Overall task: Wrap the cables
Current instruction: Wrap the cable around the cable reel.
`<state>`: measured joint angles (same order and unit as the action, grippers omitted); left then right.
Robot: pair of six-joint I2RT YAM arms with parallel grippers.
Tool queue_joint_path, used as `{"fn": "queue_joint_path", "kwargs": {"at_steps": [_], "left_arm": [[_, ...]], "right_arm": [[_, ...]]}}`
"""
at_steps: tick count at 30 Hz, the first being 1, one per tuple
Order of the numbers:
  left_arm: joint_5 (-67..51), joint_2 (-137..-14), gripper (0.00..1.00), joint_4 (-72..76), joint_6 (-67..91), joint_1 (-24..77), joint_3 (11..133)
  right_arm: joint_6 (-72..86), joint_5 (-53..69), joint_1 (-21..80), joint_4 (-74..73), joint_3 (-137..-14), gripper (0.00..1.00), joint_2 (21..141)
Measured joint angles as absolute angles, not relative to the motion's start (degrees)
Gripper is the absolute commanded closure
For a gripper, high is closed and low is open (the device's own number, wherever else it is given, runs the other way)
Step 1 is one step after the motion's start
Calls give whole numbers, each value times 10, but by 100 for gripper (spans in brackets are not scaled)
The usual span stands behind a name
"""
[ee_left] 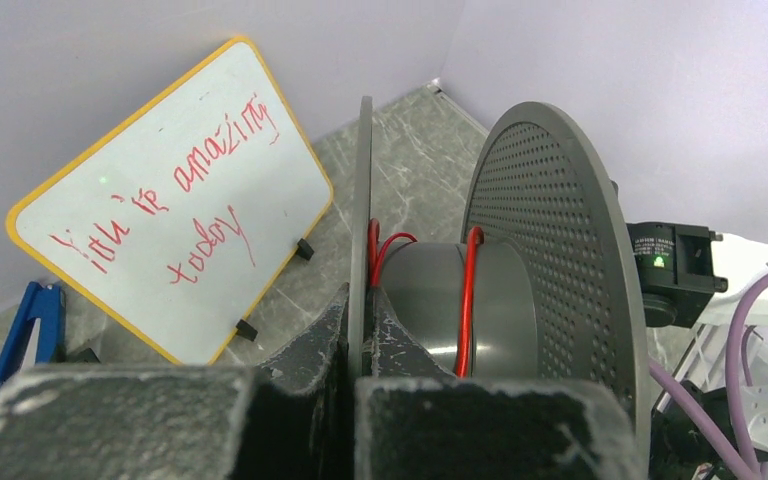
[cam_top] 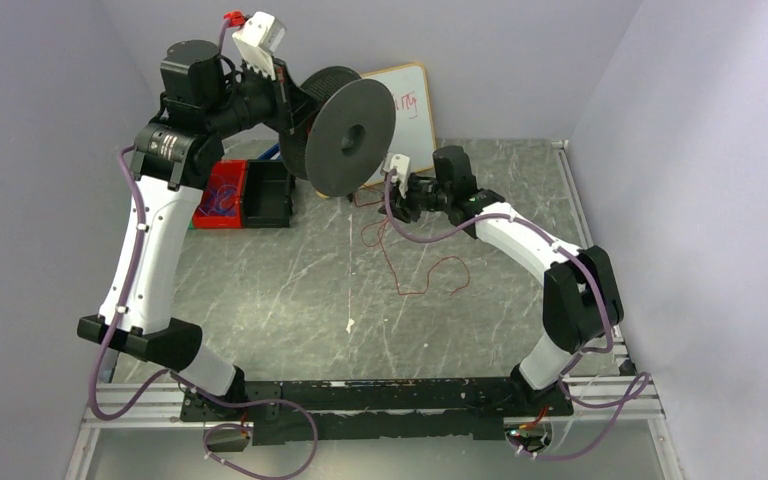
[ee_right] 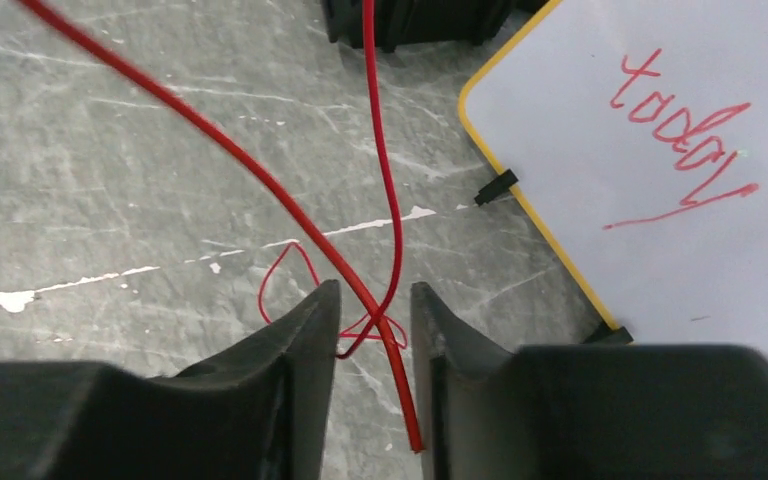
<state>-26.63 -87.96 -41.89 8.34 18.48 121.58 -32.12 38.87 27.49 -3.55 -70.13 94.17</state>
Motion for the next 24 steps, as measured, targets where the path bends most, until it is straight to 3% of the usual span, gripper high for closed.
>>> {"fn": "queue_joint_path", "kwargs": {"at_steps": [6,18,24], "left_arm": [[-263,-880,97,-410,100,176,1216],[-131,-880,97,-430,117,169,1205],[-76,-881,98,-427,117,168,1165]], "right_arm": [[-345,428,280,-61,-704,100,943],[-465,403,409,-174,-699,100,889],[-470,361,476,-280,-823,100,904]]}}
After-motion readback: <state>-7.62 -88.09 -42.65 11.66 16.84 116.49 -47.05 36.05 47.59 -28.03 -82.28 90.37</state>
